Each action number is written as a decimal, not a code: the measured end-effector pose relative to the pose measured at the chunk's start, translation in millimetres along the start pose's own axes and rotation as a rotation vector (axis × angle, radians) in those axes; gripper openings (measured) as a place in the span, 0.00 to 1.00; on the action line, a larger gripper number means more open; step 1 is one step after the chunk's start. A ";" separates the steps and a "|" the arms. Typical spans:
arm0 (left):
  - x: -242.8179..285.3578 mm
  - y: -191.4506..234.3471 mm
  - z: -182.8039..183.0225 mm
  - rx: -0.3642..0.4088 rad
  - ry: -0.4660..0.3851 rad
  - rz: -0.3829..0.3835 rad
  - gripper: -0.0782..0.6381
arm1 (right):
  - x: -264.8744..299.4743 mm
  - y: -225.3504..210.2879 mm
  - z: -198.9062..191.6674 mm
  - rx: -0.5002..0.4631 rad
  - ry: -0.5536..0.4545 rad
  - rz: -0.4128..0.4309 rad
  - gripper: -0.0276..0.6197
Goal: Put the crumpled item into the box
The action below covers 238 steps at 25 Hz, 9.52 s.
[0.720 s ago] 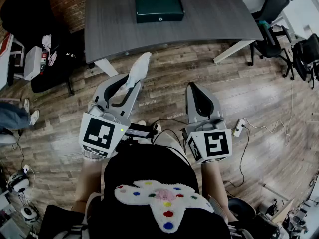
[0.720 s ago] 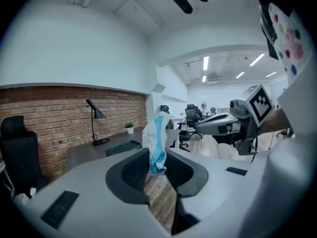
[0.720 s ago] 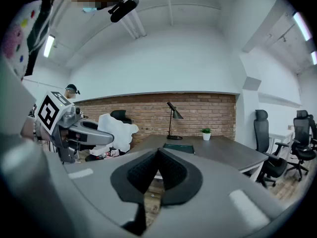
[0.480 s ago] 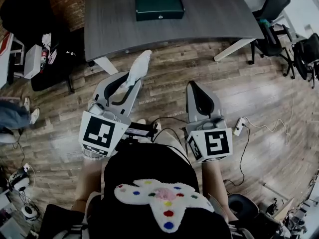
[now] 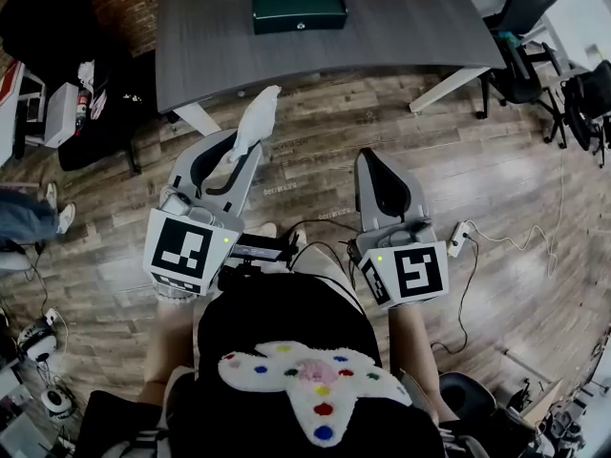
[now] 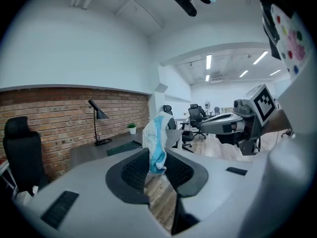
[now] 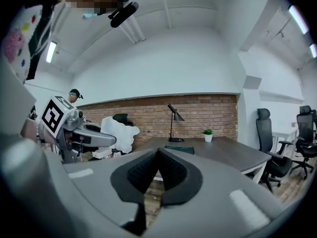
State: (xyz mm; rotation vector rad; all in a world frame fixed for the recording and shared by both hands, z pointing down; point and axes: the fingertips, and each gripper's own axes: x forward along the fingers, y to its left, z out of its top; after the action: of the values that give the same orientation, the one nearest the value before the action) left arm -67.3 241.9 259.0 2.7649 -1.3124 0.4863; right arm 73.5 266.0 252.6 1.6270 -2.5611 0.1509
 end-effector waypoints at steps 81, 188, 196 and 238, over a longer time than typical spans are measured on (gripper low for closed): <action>235.3 230.5 36.4 -0.002 -0.036 -0.107 0.23 | 310.3 -99.4 19.8 -0.034 0.093 -0.099 0.06; 270.8 247.1 -56.2 -0.131 0.133 0.026 0.23 | 391.3 -115.1 -217.0 0.092 0.524 -0.034 0.16; 269.6 232.6 -58.3 -0.123 0.135 0.009 0.23 | 375.6 -108.0 -223.4 0.099 0.536 -0.021 0.16; 250.4 217.9 59.1 -0.043 -0.069 0.015 0.23 | 316.4 -178.4 10.7 0.034 0.074 -0.176 0.06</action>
State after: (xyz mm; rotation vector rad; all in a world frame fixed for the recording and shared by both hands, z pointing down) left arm -69.6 -95.2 256.8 2.7626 -1.3414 0.3626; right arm 101.1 -94.3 291.4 1.8126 -2.3602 0.2363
